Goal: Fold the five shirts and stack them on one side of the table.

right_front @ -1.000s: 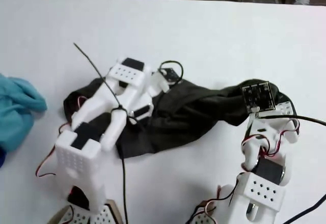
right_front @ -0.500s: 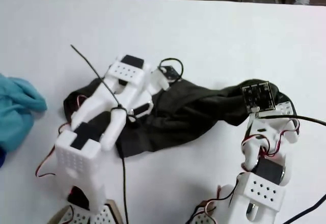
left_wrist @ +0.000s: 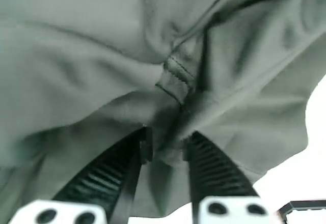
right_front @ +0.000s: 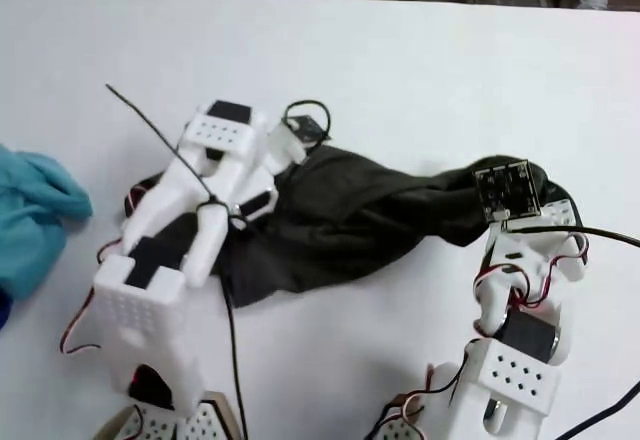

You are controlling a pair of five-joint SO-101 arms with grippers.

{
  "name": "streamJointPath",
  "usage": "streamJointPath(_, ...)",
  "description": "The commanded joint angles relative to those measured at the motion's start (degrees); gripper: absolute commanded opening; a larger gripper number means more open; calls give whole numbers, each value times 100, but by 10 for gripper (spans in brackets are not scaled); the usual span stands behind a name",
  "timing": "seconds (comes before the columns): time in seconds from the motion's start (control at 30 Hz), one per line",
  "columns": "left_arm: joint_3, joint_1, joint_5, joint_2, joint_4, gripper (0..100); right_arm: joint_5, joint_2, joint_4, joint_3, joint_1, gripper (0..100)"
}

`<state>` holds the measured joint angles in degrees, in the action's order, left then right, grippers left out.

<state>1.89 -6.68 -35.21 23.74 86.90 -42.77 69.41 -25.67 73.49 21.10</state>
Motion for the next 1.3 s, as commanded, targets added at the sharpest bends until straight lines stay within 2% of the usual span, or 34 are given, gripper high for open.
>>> streamJointPath(0.0,171,35,-62,-44,9,66,-26,13,110,-97,48,21)
streamJointPath(0.3,171,-158,-53,-44,9,80,-26,13,110,-97,66,21)
streamJointPath(0.4,215,-158,-44,-105,26,20,-26,13,136,-97,75,21)
streamJointPath(0.57,848,70,-44,-404,791,26,-18,13,136,-369,57,21)
streamJointPath(0.7,1965,360,-44,-1248,1547,26,-9,4,233,-1275,-66,21)
streamJointPath(0.8,2413,677,-35,-2207,1547,26,-18,-31,268,-2198,-101,20)
streamJointPath(1.0,2448,1178,-35,-4088,1538,26,-18,-31,251,-3464,-75,20)
streamJointPath(1.27,2484,1925,114,-6004,1424,26,-264,22,259,-3789,-75,20)
